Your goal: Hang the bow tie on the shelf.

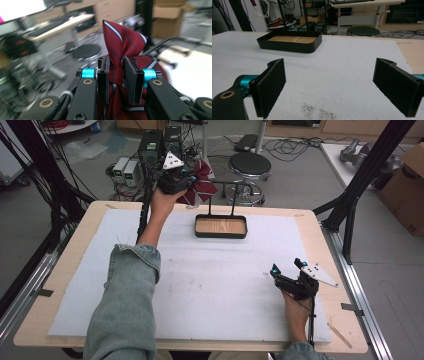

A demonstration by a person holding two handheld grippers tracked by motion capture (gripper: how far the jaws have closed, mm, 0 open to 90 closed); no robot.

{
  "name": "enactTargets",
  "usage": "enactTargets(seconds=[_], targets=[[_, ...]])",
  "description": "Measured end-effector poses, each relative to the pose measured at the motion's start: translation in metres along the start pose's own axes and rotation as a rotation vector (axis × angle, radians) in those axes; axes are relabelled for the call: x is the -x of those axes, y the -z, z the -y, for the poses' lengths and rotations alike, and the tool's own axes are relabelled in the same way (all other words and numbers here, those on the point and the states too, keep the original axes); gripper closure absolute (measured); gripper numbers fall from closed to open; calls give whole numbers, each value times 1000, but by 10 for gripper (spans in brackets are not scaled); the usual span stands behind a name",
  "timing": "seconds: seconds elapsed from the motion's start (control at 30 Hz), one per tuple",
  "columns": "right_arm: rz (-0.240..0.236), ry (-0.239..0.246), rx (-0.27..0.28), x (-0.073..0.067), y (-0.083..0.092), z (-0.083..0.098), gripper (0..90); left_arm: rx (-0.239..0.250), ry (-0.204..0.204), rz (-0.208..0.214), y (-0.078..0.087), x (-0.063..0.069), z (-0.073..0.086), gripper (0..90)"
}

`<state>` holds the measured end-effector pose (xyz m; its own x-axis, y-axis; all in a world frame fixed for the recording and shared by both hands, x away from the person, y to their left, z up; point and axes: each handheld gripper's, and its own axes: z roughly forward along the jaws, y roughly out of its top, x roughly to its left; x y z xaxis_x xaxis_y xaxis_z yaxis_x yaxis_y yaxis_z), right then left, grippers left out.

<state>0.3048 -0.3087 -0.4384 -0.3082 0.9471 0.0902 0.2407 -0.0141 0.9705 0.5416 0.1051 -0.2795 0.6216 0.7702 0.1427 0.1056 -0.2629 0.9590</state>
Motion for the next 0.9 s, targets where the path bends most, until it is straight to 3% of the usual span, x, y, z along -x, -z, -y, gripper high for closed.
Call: enactTargets(seconds=[0.17, 0.23, 0.33, 0.57, 0.63, 0.9], targets=[[-2, -2, -2, 0, 0, 0, 103, -16, 80, -11, 8, -17, 19, 739], [-2, -2, -1, 0, 0, 0, 103, -32, 89, -4, 10, -21, 25, 739], [-1, 1, -1, 0, 0, 0, 103, -74, 71, 7, 11, -22, 36, 737], [0, 2, -3, 0, 0, 0, 103, -99, 85, 43, -1, -14, 56, 735], [0, 0, -3, 0, 0, 0, 103, -119, 69, 50, -5, -11, 61, 733], [-1, -2, -4, 0, 0, 0, 103, -111, 71, 63, -10, -6, 70, 723]])
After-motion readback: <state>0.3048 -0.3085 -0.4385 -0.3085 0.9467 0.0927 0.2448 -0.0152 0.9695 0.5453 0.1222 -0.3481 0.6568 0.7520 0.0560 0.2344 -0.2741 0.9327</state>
